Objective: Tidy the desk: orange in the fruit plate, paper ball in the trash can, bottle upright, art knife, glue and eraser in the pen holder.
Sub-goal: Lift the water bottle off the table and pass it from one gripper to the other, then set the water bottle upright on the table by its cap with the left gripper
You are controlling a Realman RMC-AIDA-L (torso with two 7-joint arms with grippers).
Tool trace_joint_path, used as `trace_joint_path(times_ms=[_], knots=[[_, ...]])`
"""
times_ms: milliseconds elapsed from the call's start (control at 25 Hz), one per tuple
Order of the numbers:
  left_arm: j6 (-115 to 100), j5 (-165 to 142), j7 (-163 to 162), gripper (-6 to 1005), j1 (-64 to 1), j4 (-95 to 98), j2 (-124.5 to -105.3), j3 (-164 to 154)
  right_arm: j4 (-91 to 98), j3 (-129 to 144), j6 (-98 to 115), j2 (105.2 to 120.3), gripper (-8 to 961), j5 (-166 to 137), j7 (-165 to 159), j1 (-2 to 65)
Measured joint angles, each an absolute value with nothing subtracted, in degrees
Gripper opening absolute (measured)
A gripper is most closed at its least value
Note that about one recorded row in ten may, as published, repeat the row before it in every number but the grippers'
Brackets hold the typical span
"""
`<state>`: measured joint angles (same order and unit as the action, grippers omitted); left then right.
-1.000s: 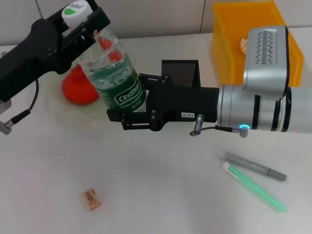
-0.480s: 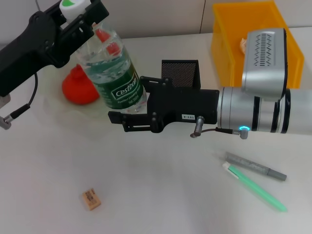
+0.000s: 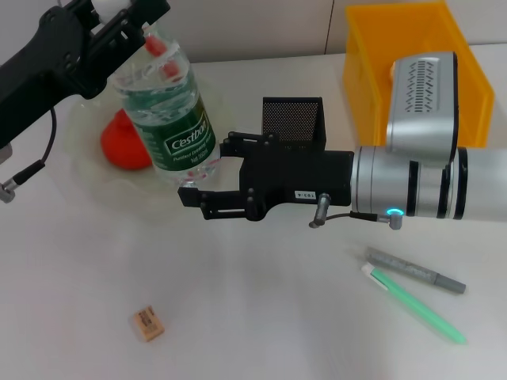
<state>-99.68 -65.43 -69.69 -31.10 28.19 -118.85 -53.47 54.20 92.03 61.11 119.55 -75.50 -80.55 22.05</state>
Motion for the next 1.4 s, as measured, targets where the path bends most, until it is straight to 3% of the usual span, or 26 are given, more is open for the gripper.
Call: trace_joint_path(times_ms=[600, 1400], knots=[[-99.4, -65.3, -69.3, 459, -31.5, 28.3, -118.73, -53.5, 52.2, 91.6, 61.2, 119.62, 774, -75.5, -80.3, 22.5], [-97.2, -65.9, -65.2, 464, -28.4, 30.2, -118.14, -53.0, 54.1, 83.4, 68.3, 119.32, 775, -75.5, -77.3, 16.8]])
